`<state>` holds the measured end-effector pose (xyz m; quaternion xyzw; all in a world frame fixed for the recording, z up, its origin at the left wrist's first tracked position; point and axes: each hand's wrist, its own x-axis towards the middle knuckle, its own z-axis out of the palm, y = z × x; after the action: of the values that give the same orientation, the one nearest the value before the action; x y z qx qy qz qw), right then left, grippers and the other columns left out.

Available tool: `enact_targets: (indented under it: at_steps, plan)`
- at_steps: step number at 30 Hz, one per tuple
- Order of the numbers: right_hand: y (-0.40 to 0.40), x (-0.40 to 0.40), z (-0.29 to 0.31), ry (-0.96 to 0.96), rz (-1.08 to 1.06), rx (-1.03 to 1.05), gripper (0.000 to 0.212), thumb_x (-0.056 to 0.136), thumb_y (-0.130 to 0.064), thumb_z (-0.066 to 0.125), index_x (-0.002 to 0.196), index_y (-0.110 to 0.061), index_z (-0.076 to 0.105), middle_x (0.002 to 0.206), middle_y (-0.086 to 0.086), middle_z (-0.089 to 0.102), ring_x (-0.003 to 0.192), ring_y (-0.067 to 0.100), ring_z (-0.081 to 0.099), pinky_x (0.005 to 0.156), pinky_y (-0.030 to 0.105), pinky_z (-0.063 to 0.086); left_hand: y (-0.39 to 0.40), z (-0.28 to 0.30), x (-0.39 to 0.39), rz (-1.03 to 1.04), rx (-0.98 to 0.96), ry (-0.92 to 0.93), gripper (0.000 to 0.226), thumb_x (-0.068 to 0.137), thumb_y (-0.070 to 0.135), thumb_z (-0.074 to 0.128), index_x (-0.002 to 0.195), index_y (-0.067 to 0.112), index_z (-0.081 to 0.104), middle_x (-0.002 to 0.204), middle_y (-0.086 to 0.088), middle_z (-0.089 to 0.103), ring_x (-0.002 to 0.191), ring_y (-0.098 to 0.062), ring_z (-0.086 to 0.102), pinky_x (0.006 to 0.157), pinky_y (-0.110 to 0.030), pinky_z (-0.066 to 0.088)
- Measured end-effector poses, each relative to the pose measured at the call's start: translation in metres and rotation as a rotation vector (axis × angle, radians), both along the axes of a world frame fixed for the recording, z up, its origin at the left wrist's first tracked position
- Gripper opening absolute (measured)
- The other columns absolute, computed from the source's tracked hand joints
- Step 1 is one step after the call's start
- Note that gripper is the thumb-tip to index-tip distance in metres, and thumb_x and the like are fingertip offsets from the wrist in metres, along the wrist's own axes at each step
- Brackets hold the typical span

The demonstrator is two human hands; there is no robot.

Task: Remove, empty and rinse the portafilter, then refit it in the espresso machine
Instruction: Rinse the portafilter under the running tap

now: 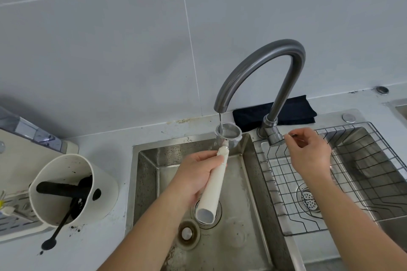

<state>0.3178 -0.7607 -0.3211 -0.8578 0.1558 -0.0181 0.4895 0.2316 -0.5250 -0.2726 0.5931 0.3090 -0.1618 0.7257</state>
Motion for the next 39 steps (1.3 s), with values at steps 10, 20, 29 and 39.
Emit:
enact_targets:
  at_steps: [10, 20, 29, 39]
  plan:
    - [0.001, 0.0, 0.0, -0.005, 0.005, 0.006, 0.013, 0.092, -0.026, 0.067, 0.103, -0.018, 0.067, 0.089, -0.005, 0.068, 0.079, 0.008, 0.064, 0.059, 0.021, 0.046, 0.004, 0.008, 0.005, -0.057, 0.205, -0.019, 0.013, 0.079, 0.017, 0.073, 0.085, 0.028, 0.077, 0.072, -0.002, 0.072, 0.049, -0.014, 0.061, 0.048, -0.025, 0.049]
    - [0.0, 0.0, -0.001, -0.006, 0.0, -0.004, 0.012, 0.092, -0.027, 0.068, 0.102, -0.02, 0.066, 0.089, -0.006, 0.068, 0.08, 0.008, 0.064, 0.06, 0.021, 0.047, 0.007, 0.006, 0.007, 0.016, 0.15, 0.001, 0.009, 0.085, 0.016, 0.069, 0.091, 0.02, 0.075, 0.085, -0.012, 0.071, 0.058, -0.021, 0.061, 0.049, -0.026, 0.05]
    - [0.0, 0.0, -0.003, -0.02, 0.007, -0.027, 0.014, 0.092, -0.025, 0.068, 0.103, -0.017, 0.067, 0.09, -0.003, 0.069, 0.079, 0.006, 0.062, 0.058, 0.018, 0.044, 0.008, -0.002, -0.001, 0.145, -0.185, -0.011, 0.016, 0.091, 0.005, 0.06, 0.102, 0.008, 0.072, 0.09, -0.015, 0.073, 0.08, -0.026, 0.069, 0.067, -0.037, 0.056]
    - [-0.001, 0.001, -0.005, -0.02, 0.003, -0.033, 0.015, 0.091, -0.026, 0.069, 0.103, -0.017, 0.068, 0.09, -0.004, 0.069, 0.08, 0.004, 0.063, 0.06, 0.017, 0.044, 0.001, -0.015, 0.005, 0.137, -0.305, 0.041, 0.026, 0.093, 0.019, 0.058, 0.094, -0.003, 0.073, 0.077, -0.014, 0.069, 0.062, -0.018, 0.062, 0.054, -0.026, 0.054]
